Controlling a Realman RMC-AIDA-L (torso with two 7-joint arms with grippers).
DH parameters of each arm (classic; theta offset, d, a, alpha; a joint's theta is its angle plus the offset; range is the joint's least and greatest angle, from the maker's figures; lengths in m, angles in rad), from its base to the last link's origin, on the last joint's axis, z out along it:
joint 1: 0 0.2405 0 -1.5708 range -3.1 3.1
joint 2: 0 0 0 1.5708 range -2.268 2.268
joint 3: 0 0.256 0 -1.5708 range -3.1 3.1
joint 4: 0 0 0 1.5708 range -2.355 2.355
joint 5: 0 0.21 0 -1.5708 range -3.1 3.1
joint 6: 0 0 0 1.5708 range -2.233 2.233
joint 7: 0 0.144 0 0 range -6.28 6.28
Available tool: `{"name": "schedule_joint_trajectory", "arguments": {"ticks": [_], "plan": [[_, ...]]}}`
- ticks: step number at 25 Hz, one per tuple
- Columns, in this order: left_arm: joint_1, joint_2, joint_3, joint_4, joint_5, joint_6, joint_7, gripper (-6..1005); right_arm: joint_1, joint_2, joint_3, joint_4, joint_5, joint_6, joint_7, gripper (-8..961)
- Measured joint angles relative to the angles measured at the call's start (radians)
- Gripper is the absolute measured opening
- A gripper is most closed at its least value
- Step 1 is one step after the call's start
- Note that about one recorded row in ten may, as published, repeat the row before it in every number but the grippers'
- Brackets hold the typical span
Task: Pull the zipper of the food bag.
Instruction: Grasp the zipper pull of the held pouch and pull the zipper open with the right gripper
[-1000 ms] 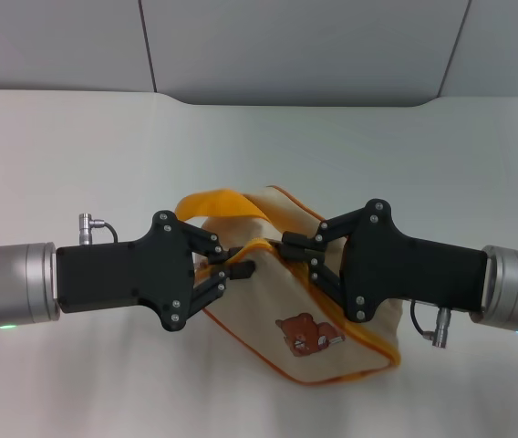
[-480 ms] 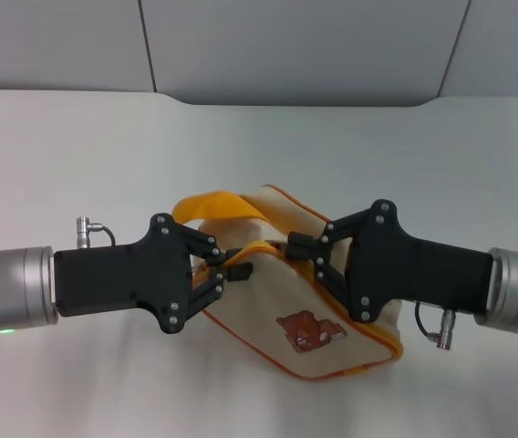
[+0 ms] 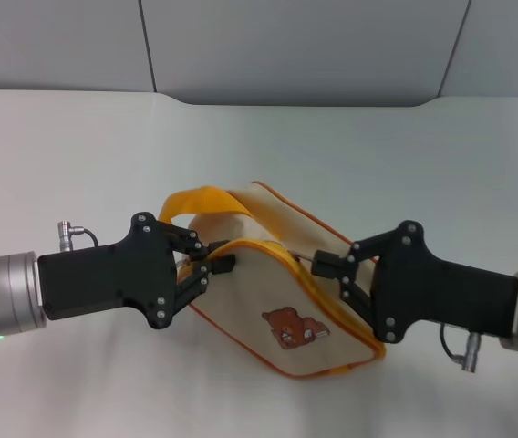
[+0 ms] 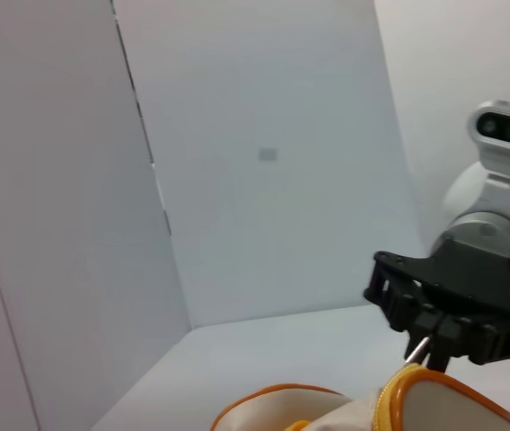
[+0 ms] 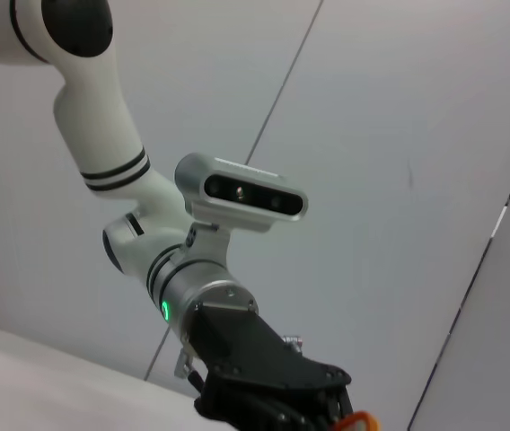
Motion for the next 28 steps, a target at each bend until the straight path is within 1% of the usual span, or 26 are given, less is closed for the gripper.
{"name": "schedule_joint_trajectory", "arguments": {"ticks": [7, 16, 20, 23, 25, 26, 28], "plan": [[0.019, 0.0, -0.001, -0.003, -0.031, -0.021, -0.008, 98, -0.047, -0.002, -0.003, -0.015, -0.006, 0.015, -0.009, -1], [0.029, 0.001, -0.003, -0.017, -0.059, -0.052, -0.01, 99, -0.135, -0.007, -0.002, -0.037, -0.018, 0.093, -0.008, -1], [0.031, 0.0, -0.009, -0.018, -0.06, -0.059, -0.01, 100, -0.156, -0.01, -0.001, -0.042, -0.023, 0.107, -0.002, -1], [0.032, 0.0, -0.008, -0.023, -0.06, -0.06, -0.01, 101, -0.176, -0.011, 0.021, -0.042, -0.009, 0.079, 0.016, -1], [0.032, 0.0, -0.006, -0.027, -0.06, -0.06, -0.009, 101, -0.185, -0.008, 0.04, -0.054, -0.001, 0.046, 0.047, 6], [0.032, 0.0, -0.005, -0.029, -0.06, -0.06, -0.008, 101, -0.185, -0.007, 0.049, -0.07, 0.0, 0.023, 0.083, 10], [0.032, 0.0, -0.003, -0.029, -0.06, -0.058, -0.008, 102, -0.18, -0.008, 0.049, -0.078, 0.0, 0.019, 0.107, 18]]}}
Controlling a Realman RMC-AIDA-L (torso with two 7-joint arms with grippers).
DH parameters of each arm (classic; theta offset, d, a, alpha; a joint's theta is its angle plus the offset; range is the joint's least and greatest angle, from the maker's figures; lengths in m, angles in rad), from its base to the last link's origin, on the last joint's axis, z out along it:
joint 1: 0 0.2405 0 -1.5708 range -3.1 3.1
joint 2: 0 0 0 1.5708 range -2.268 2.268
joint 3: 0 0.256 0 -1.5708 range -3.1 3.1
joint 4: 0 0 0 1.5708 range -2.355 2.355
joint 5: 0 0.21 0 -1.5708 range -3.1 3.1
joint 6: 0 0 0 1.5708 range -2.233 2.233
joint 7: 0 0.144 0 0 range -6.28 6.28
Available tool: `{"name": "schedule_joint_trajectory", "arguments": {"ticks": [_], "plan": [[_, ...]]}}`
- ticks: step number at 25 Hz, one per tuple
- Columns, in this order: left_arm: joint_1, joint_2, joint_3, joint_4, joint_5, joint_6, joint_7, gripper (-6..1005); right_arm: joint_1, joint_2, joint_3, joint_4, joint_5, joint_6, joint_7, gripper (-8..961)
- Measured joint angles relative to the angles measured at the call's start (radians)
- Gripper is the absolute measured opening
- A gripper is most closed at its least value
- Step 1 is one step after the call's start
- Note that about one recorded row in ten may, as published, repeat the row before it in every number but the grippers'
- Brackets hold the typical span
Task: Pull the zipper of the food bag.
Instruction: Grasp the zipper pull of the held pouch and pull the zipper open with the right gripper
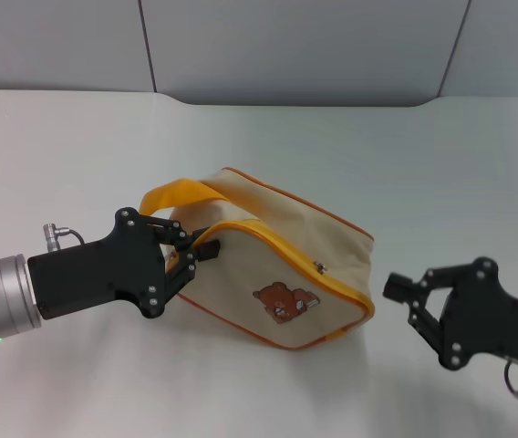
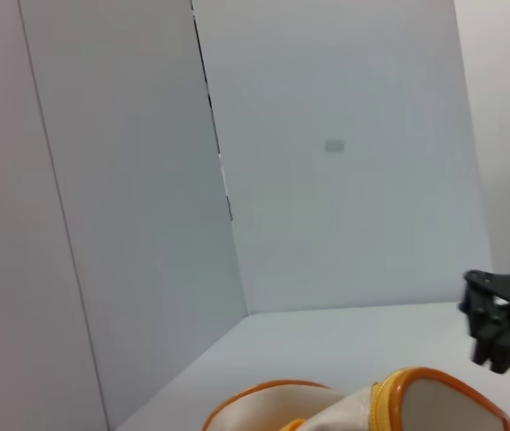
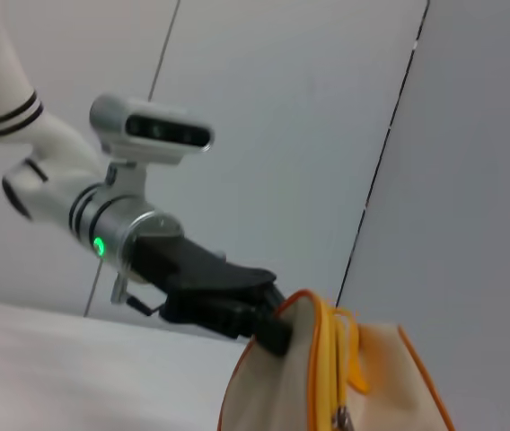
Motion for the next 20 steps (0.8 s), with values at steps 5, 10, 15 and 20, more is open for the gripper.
{"name": "schedule_joint_trajectory", "arguments": {"ticks": [5, 10, 15, 20], "plan": [[0.0, 0.0, 0.001, 0.0, 0.0, 0.005, 0.005, 102, 0.047, -0.001, -0.008, -0.03, -0.007, 0.029, 0.086, 36], [-0.003, -0.001, 0.003, 0.0, 0.006, 0.011, 0.006, 103, 0.094, 0.006, -0.055, -0.027, -0.01, 0.09, 0.068, 269], [-0.002, -0.001, 0.004, 0.0, 0.006, 0.017, 0.008, 104, 0.129, 0.01, -0.11, -0.015, -0.01, 0.13, 0.056, 425], [-0.005, -0.002, 0.004, 0.0, 0.006, 0.018, 0.008, 105, 0.158, 0.012, -0.128, 0.02, -0.009, 0.139, -0.004, 423]]}}
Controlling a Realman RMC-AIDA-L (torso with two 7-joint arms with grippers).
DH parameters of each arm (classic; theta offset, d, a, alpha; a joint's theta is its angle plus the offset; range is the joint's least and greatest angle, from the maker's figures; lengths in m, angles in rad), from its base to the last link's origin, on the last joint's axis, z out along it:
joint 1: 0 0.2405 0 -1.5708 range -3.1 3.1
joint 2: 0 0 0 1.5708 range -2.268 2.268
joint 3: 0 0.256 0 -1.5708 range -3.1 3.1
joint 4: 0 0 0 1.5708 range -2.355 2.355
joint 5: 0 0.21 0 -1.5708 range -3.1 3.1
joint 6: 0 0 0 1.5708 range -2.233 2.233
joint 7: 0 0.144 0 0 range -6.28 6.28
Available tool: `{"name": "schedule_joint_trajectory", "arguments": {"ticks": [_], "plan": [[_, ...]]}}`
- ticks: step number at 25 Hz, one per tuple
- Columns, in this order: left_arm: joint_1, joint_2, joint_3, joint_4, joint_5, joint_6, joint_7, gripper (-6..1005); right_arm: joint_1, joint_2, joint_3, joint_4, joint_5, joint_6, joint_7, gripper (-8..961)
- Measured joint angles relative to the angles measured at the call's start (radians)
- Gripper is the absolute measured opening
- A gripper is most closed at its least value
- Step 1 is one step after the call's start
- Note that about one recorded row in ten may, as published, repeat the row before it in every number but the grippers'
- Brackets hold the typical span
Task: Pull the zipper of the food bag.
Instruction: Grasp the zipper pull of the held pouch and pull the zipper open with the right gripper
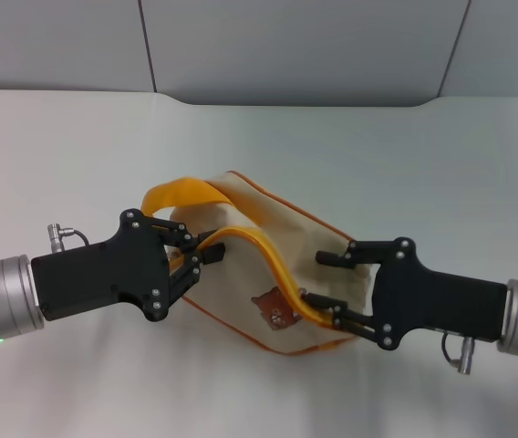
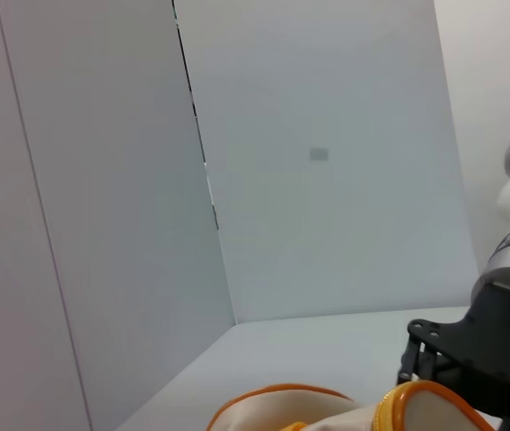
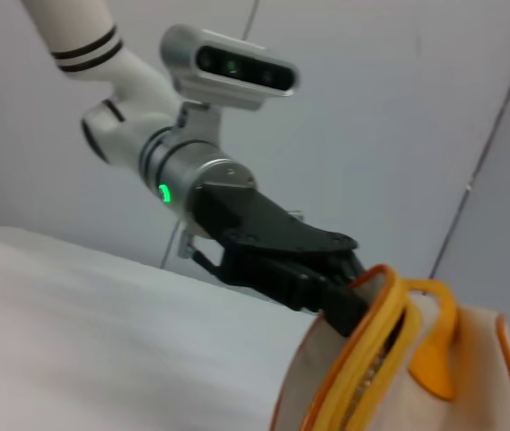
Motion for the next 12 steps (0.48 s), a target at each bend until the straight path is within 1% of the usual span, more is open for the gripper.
{"name": "schedule_joint_trajectory", "arguments": {"ticks": [5, 11, 12], "plan": [[-0.002, 0.0, 0.0, 0.0, 0.001, 0.002, 0.0, 106, 0.01, 0.003, -0.029, 0.019, 0.006, 0.001, -0.08, 420], [-0.004, 0.0, 0.0, 0.0, 0.003, 0.002, 0.0, 107, 0.03, 0.004, -0.078, 0.032, 0.007, 0.014, -0.15, 351], [-0.004, 0.0, 0.0, 0.0, 0.003, 0.002, 0.0, 107, 0.031, 0.004, -0.084, 0.027, 0.006, 0.017, -0.151, 325]]}}
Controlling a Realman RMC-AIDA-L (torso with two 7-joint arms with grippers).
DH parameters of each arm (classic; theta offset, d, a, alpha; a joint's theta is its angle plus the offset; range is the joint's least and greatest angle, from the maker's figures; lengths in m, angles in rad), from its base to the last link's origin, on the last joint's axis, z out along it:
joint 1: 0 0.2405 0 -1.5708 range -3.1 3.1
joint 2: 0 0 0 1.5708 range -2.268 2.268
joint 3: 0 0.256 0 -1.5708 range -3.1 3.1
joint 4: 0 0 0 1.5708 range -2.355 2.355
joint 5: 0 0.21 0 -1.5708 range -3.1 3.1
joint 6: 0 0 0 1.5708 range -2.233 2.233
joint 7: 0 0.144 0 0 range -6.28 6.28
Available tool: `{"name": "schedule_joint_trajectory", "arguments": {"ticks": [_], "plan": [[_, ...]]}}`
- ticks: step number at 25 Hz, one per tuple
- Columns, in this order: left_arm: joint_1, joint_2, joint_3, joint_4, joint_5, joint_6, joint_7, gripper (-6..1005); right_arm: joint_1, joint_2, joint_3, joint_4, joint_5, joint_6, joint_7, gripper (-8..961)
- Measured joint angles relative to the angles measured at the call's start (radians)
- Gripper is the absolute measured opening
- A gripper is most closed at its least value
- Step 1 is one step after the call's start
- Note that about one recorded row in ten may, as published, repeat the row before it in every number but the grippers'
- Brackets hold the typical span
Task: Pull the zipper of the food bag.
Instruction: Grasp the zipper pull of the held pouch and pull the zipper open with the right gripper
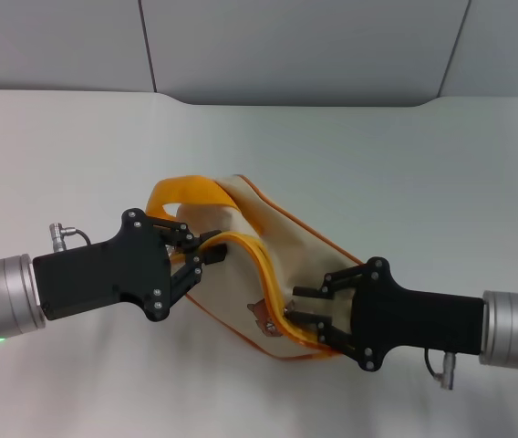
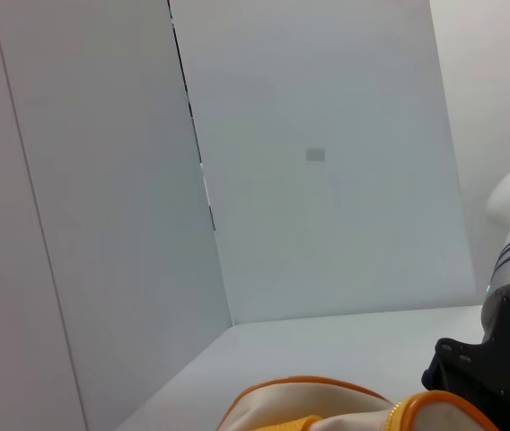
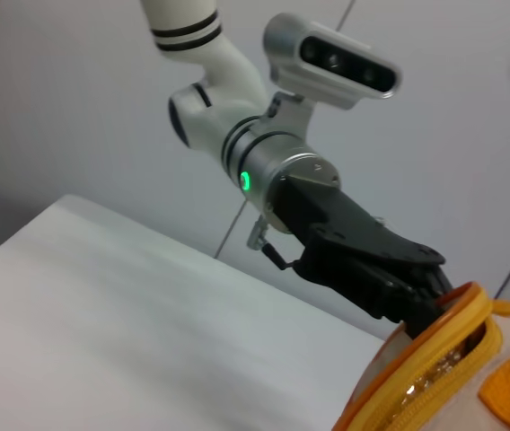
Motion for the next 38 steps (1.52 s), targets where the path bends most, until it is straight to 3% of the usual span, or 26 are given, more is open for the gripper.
{"name": "schedule_joint_trajectory", "arguments": {"ticks": [4, 13, 22, 34, 38], "plan": [[-0.003, 0.0, 0.0, 0.0, 0.001, 0.0, 0.0, 108, 0.005, 0.0, -0.056, -0.041, -0.005, 0.012, -0.002, 222], [-0.009, 0.002, 0.0, 0.004, 0.0, 0.0, -0.007, 109, -0.011, -0.001, -0.079, -0.169, -0.004, 0.029, 0.021, 200], [-0.014, 0.002, 0.0, 0.006, 0.0, 0.0, -0.009, 111, -0.01, -0.001, -0.227, -0.254, 0.004, 0.065, 0.096, 163], [-0.015, 0.002, 0.0, 0.002, -0.006, 0.0, -0.009, 113, -0.014, 0.0, -0.224, -0.266, 0.005, 0.06, 0.106, 115], [-0.01, -0.001, -0.009, -0.001, -0.017, -0.007, -0.01, 114, -0.025, -0.001, -0.222, -0.269, 0.005, 0.059, 0.11, 37]]}}
